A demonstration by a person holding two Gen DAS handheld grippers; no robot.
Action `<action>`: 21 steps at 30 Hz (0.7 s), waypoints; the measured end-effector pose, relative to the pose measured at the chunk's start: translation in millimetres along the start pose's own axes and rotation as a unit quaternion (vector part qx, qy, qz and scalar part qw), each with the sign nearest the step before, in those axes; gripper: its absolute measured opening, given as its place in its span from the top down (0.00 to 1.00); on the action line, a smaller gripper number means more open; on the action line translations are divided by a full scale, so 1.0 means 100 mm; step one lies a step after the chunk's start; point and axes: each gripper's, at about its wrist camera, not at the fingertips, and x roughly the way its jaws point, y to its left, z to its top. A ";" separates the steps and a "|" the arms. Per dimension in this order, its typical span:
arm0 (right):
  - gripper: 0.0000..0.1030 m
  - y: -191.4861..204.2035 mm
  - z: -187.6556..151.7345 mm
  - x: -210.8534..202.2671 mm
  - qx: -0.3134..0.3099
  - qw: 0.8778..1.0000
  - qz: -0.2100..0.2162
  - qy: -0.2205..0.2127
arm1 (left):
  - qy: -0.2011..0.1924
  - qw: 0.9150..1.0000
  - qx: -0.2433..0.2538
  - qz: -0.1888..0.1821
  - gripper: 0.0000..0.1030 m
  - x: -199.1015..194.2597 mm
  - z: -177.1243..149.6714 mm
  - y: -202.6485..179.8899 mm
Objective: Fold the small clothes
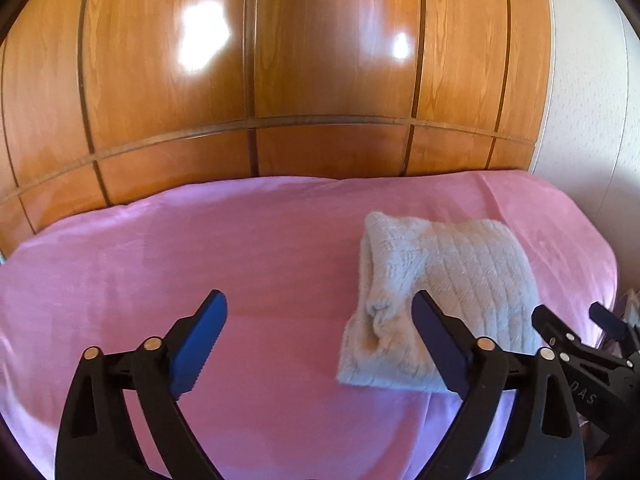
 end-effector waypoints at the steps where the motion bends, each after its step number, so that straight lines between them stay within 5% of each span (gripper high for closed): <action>1: 0.03 -0.01 -0.02 -0.02 0.000 1.000 -0.002 -0.002 | -0.001 1.000 -0.002 0.000 0.09 -0.03 -0.02 0.01; 21: 0.02 0.02 -0.06 -0.15 -0.008 1.000 -0.015 -0.011 | 0.004 1.000 0.000 0.012 0.04 -0.18 -0.14 -0.03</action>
